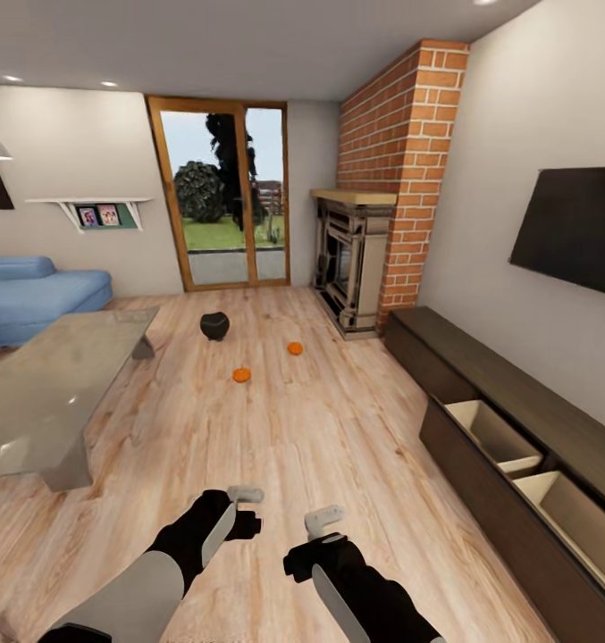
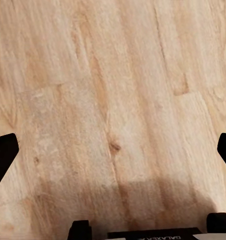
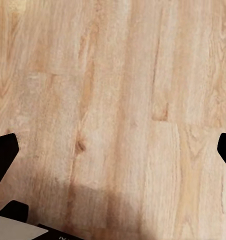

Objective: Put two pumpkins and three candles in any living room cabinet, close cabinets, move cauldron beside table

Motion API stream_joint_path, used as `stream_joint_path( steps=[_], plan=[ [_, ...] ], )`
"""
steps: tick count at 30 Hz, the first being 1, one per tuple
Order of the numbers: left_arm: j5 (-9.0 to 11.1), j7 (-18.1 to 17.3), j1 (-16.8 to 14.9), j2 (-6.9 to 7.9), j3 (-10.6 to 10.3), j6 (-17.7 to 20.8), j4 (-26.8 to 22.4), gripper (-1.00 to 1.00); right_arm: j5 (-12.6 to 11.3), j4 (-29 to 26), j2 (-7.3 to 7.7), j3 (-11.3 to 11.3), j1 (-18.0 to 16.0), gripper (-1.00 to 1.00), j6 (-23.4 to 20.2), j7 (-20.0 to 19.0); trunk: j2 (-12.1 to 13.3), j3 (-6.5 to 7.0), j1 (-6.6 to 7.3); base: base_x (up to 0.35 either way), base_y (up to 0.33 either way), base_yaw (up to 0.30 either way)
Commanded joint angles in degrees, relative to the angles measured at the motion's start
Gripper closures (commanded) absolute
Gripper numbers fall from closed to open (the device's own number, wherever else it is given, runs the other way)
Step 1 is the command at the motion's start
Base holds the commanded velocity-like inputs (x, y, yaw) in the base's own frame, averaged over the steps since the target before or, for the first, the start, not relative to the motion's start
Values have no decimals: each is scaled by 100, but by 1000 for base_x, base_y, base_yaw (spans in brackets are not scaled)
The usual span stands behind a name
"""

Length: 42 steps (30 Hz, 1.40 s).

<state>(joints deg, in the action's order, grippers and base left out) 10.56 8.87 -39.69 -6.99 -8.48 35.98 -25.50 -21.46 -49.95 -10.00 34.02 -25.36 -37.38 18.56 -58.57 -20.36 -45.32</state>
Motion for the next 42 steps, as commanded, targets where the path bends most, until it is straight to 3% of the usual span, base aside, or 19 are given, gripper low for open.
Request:
stream_joint_path(
  steps=[1, 5, 9, 23, 28, 35, 42],
  plan=[
    [60, 42, -4, 4, -40, 22, -7, -100, -54, -6, 0, 9, -4, -100, -15, 49, -5, -4, -1, 0, 0, 282],
    [60, 37, -4, 11, -36, 23, -7, -100, -53, -6, 0, 9, -4, -100, -15, 50, -5, 8, -1, 0, 20, 282],
    [60, 26, -4, 13, 94, 29, -6, -100, -52, -6, 0, 9, -4, -100, -15, 51, -5, 21, -1, 82, 125, 282],
    [47, 56, 3, 16, 318, -31, 56, -100, -51, -15, 0, 9, -4, -100, -15, 53, -5, 64, -1, 245, 174, 282],
    [38, 68, 8, 21, 442, -302, 107, -100, -51, -15, 0, 9, -4, -100, -15, 63, -5, 79, -1, 306, 105, 282],
    [39, 71, 36, 35, 545, -892, 628, -100, -51, -15, 0, 7, -4, -100, -15, 68, -5, 97, -1, 310, 100, 282],
    [42, 77, 48, 55, 619, -1182, 783, -100, -58, -15, 0, 1, -4, -100, -15, 68, -5, 115, -1, 212, 207, 282]
  ],
)
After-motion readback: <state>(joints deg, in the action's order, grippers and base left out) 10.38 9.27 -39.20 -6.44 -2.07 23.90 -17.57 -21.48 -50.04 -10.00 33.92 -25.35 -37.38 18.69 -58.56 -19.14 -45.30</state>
